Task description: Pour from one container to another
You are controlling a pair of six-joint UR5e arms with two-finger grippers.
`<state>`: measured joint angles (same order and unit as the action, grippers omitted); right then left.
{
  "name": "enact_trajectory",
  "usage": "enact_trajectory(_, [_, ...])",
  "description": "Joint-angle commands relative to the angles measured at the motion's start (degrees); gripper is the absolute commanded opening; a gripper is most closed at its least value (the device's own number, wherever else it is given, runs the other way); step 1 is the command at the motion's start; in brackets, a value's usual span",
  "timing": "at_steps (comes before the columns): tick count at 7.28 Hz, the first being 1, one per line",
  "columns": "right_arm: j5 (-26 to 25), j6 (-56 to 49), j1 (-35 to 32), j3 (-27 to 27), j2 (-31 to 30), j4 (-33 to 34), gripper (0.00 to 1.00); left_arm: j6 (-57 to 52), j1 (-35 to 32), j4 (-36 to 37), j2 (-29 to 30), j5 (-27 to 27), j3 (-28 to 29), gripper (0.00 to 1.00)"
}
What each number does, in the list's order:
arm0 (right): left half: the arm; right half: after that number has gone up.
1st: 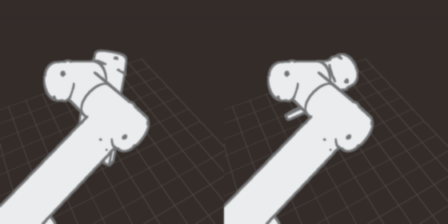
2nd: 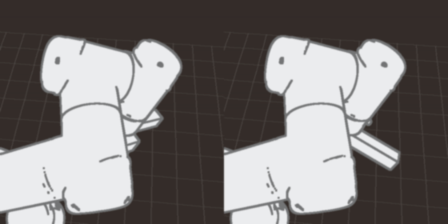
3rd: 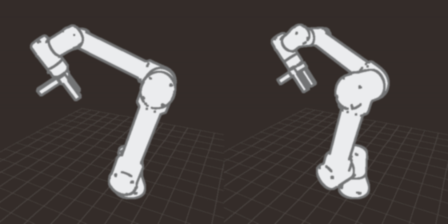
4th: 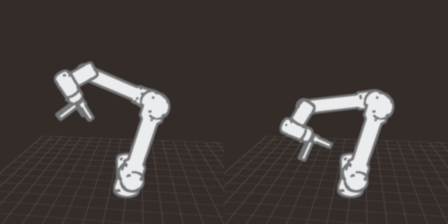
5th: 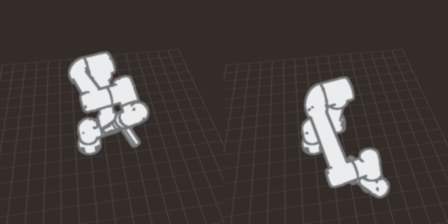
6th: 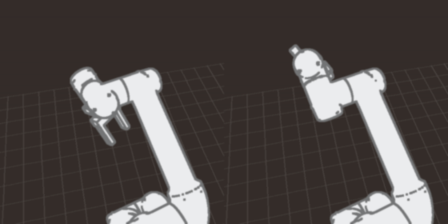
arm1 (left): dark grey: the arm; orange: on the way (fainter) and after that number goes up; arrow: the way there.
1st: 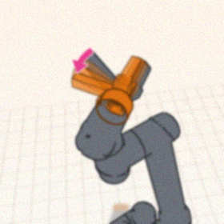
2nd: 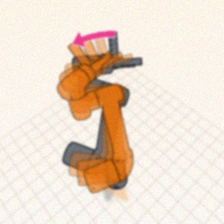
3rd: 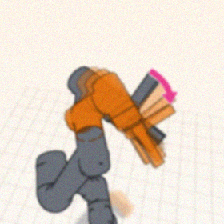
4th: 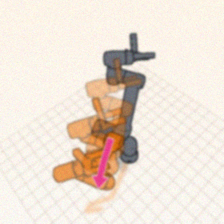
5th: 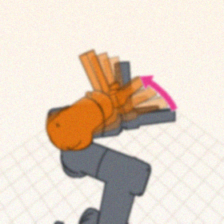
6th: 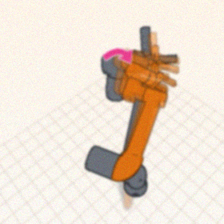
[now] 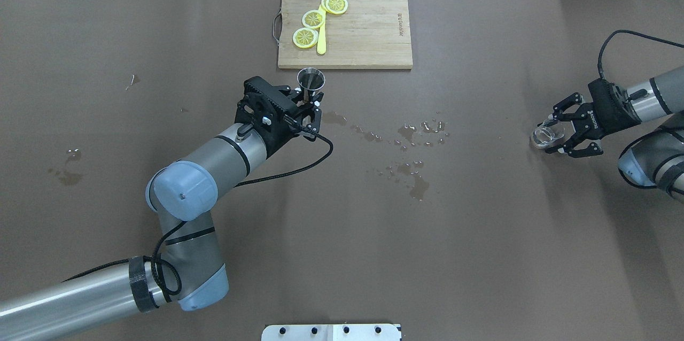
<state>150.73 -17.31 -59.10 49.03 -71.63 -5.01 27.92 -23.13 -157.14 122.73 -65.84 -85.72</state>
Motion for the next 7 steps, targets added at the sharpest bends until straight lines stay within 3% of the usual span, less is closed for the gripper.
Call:
enact_trajectory(1, [0.0, 0.0, 0.0, 0.1, 0.0, 0.0, 0.64, -0.2, 0.3, 0.1, 1.1, -1.2, 0.3, 0.0])
enact_trajectory(4, [-0.1, 0.0, 0.0, 0.2, 0.0, -0.1, 0.44, -0.4, 2.0, -1.5, 3.2, -2.2, 3.0, 0.0])
enact_trajectory(6, [-0.1, 2.0, -0.1, 1.6, 0.0, 0.0, 0.28, -7.4, 2.1, -15.8, 3.9, -7.0, 6.9, 0.0])
enact_trajectory(7, [-0.1, 2.1, -0.2, 2.0, 0.2, 0.0, 0.22, -8.4, 2.1, -19.2, 4.2, -9.5, 7.5, 0.0])
